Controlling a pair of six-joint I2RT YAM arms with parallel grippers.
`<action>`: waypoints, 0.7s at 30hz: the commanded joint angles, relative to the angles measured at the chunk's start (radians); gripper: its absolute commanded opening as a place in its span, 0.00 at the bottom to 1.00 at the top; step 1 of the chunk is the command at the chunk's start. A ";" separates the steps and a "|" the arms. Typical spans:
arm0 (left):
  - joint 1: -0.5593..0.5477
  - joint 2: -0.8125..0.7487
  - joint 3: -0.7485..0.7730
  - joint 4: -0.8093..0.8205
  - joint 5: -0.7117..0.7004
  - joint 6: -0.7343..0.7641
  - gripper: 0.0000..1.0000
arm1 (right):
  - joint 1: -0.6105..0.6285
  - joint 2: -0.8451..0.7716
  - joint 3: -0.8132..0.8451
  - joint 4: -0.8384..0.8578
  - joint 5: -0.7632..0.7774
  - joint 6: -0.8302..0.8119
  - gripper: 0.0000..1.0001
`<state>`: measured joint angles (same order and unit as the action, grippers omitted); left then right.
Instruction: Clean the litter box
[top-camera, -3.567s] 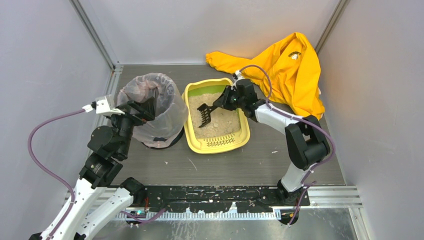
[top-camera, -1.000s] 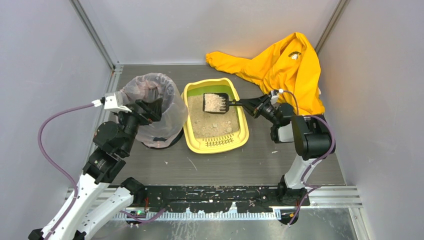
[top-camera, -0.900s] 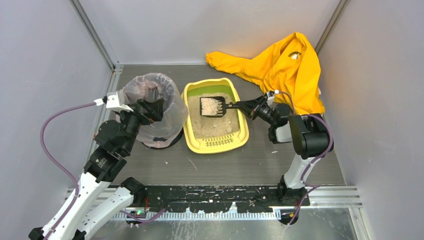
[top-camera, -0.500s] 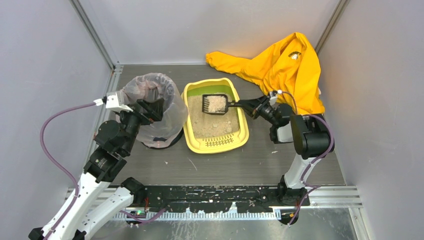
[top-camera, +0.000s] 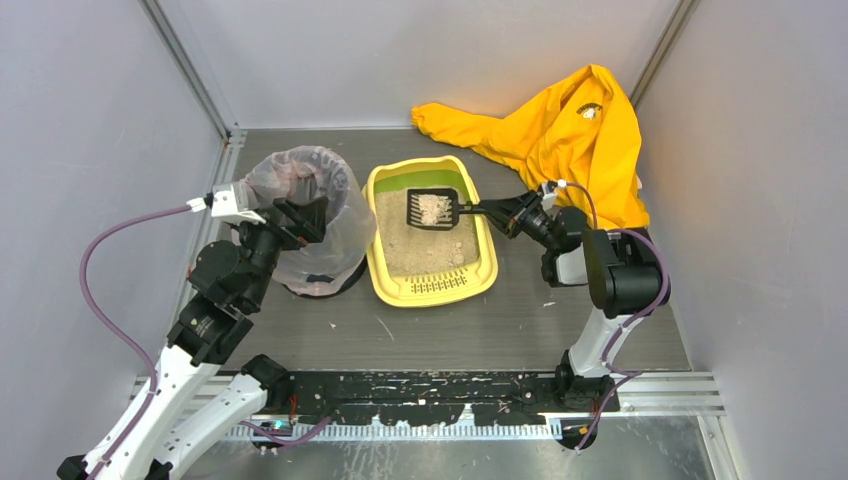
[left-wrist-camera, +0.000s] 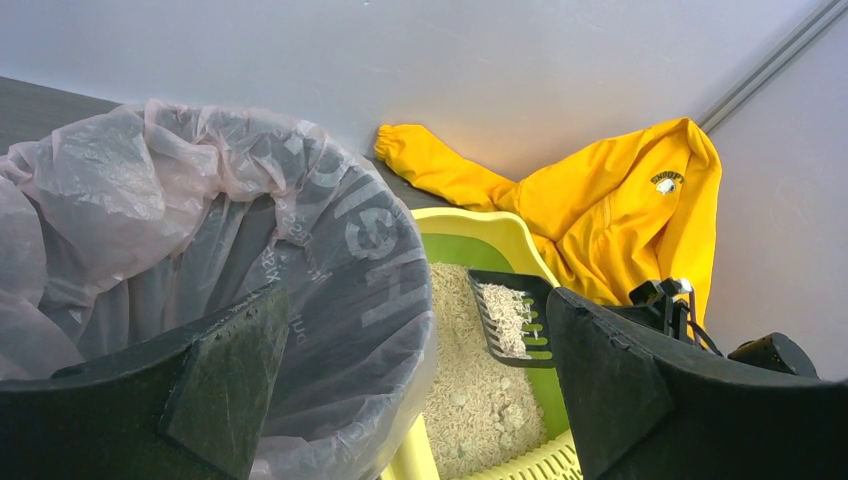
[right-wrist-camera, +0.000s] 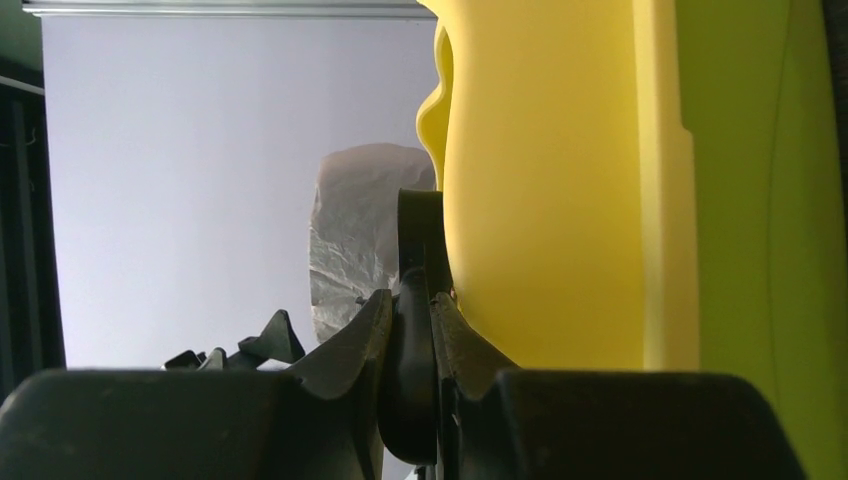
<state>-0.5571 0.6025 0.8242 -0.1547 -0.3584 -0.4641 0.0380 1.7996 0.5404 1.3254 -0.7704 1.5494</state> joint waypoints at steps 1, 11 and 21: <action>-0.002 -0.006 0.021 0.029 -0.005 0.003 1.00 | 0.019 -0.043 0.021 0.035 0.007 -0.024 0.01; -0.002 -0.007 0.016 0.027 -0.013 0.004 1.00 | 0.043 -0.060 0.038 -0.030 0.004 -0.076 0.01; -0.003 0.000 0.016 0.031 -0.004 0.002 1.00 | 0.031 -0.116 0.037 -0.112 0.007 -0.125 0.01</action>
<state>-0.5571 0.6041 0.8242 -0.1543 -0.3588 -0.4641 0.1162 1.7493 0.5632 1.1843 -0.7631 1.4437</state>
